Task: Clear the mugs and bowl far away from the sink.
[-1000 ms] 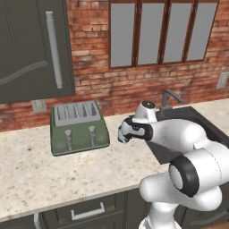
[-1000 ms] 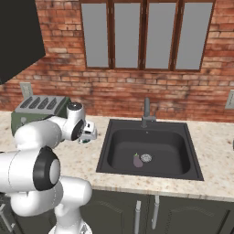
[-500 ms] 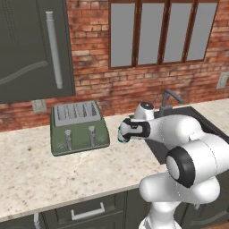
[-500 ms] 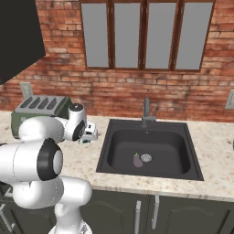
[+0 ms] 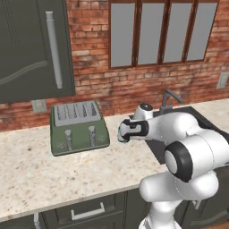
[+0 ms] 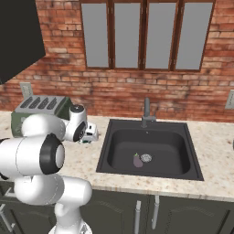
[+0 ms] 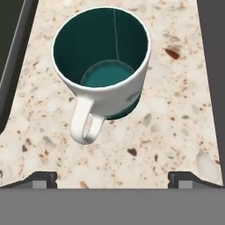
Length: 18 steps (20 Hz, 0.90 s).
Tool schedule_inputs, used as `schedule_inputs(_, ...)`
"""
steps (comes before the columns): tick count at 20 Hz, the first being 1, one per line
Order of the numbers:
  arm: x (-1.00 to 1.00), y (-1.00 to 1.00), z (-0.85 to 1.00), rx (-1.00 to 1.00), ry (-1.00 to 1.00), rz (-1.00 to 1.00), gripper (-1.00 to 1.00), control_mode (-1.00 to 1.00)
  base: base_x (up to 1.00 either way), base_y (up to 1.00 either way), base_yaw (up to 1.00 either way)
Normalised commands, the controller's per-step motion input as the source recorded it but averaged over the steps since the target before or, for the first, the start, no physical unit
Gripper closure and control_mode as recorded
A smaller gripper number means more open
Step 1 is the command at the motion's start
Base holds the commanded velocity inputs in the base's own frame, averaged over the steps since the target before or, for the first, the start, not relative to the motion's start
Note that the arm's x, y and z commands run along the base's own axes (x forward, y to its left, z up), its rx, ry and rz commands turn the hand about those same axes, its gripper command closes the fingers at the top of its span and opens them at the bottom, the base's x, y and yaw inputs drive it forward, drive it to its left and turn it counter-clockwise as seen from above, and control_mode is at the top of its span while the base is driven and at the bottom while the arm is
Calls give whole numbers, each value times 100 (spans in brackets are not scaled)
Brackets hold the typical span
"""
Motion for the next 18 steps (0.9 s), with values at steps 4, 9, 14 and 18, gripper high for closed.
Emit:
schedule_inputs(4, 10, 0, -3, 0, 0, 0, -100, -100, 0, 0, 0)
schedule_inputs(9, 8, 0, -2, 0, 0, 0, -100, -100, 0, 0, 0)
schedule_inputs(14, 13, 0, -4, 0, 0, 0, -100, -100, 0, 0, 0)
schedule_inputs(18, 4, 0, -3, 0, -1, 0, -100, -100, 0, 0, 0)
